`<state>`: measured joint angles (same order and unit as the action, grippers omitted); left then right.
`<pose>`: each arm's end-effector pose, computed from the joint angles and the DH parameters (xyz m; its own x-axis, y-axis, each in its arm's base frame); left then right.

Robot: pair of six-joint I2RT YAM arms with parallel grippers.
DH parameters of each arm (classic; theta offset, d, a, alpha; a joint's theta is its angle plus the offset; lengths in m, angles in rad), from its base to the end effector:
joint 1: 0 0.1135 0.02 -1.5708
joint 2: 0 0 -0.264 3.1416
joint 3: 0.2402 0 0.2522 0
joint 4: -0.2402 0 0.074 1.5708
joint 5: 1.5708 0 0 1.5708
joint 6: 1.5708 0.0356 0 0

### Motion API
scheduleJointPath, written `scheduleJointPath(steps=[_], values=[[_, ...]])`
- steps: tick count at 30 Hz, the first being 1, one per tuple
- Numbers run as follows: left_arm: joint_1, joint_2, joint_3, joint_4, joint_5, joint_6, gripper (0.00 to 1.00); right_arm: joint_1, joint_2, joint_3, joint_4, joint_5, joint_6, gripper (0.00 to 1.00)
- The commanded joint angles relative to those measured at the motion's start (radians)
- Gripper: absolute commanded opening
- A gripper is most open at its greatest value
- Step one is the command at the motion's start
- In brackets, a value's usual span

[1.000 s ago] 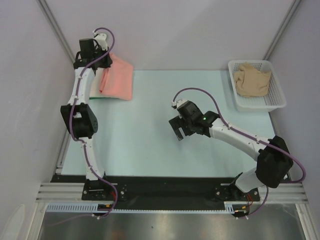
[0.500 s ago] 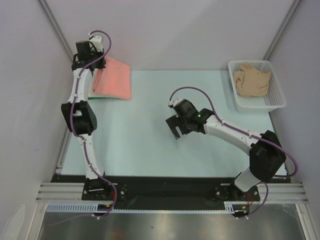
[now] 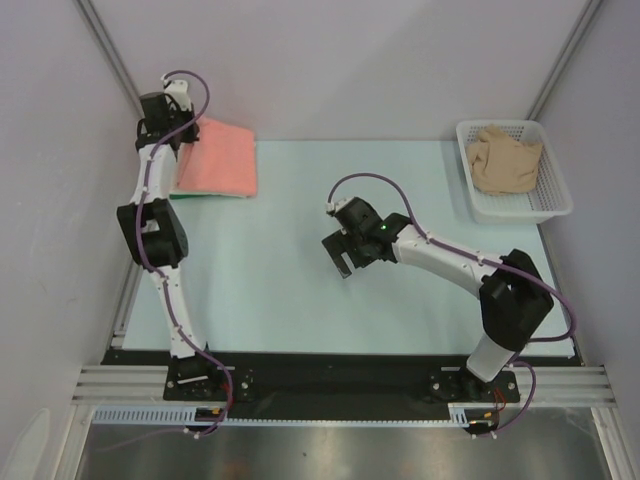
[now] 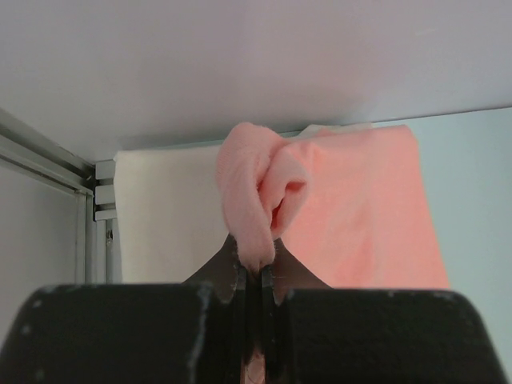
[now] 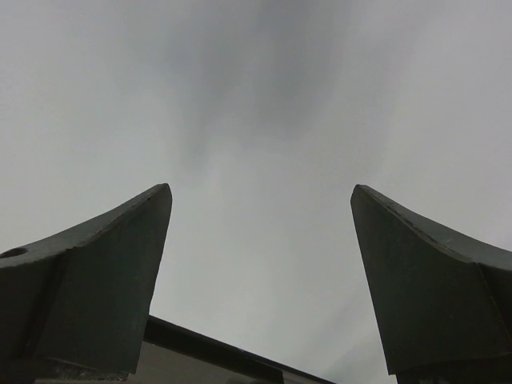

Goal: Fold and stack the t-shirts
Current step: Neatly place the folded tshirt to the corner

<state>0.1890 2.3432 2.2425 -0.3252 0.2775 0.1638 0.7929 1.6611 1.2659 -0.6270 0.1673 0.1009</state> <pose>0.5445 0.0942 0.2929 -0.3899 0.0851 -0.9169 0.1297 0.9909 0.0368 0.2498 0.2451 0.2444 -0.6604 -0.5288 -0.5332 -0.5779 0.8113 -0.0888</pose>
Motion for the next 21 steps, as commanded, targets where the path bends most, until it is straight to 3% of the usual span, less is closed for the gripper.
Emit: scheduleJointPath(steps=[1,21], values=[[0.033,0.034,0.074,0.086,0.048,-0.017,0.0,0.015,0.023,0.056,-0.011,0.001,0.008,1.0],[0.081,0.168,0.175,0.167,0.051,-0.063,0.0,0.028,0.144,0.158,-0.043,-0.008,0.003,1.0]])
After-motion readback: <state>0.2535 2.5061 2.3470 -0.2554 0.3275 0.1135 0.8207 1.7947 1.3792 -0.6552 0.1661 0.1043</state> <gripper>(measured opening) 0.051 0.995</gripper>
